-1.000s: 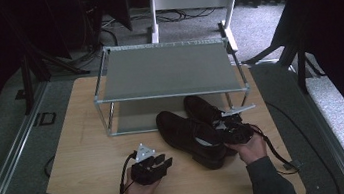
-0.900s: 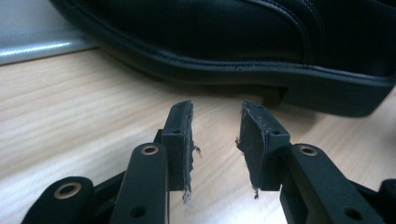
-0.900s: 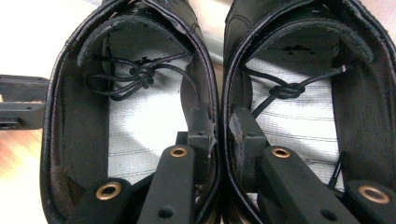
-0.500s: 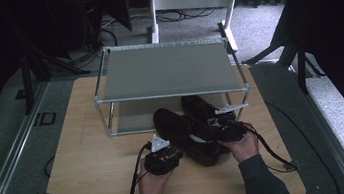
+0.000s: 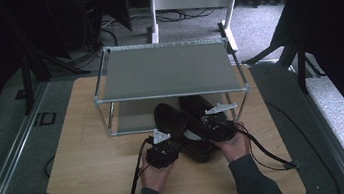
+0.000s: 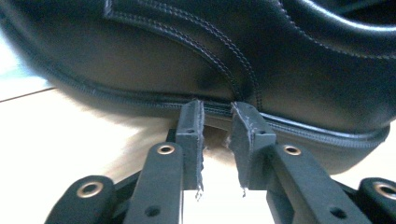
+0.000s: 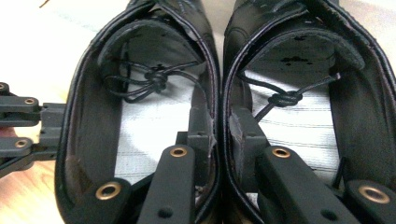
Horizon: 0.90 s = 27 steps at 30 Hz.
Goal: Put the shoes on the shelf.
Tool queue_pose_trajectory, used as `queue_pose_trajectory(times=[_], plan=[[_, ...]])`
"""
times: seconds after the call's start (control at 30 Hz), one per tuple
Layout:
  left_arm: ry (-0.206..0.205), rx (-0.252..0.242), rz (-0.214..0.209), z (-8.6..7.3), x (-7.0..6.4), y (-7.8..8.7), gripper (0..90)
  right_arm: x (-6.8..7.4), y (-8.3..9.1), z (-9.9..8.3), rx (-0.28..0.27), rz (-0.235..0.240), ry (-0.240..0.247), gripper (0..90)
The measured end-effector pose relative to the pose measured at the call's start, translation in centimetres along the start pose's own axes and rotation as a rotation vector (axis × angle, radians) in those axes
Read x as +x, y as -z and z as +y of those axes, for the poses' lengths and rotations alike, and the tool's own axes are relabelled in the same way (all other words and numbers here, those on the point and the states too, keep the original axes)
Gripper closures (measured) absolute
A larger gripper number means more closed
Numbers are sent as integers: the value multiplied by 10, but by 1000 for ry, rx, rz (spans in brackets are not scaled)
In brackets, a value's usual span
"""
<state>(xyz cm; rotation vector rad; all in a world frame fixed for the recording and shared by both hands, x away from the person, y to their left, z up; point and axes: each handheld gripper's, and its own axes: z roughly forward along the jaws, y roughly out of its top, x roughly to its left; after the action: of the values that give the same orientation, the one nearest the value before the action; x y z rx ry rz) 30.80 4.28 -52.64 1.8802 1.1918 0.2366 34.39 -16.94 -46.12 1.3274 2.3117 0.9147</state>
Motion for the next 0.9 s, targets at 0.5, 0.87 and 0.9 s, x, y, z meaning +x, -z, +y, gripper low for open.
queue_pose_trajectory(times=[0.5, 0.87, 0.9], plan=[[-11, -5, 99, 24, 19, -22, 823, 0, -24, 9, -50, -43, -166, 799], [-35, -17, 190, 37, 42, -30, 859, 21, -46, 30, -69, -131, -243, 795], [-34, -22, 186, 38, 45, -30, 857, 22, -48, 32, -70, -133, -249, 792]])
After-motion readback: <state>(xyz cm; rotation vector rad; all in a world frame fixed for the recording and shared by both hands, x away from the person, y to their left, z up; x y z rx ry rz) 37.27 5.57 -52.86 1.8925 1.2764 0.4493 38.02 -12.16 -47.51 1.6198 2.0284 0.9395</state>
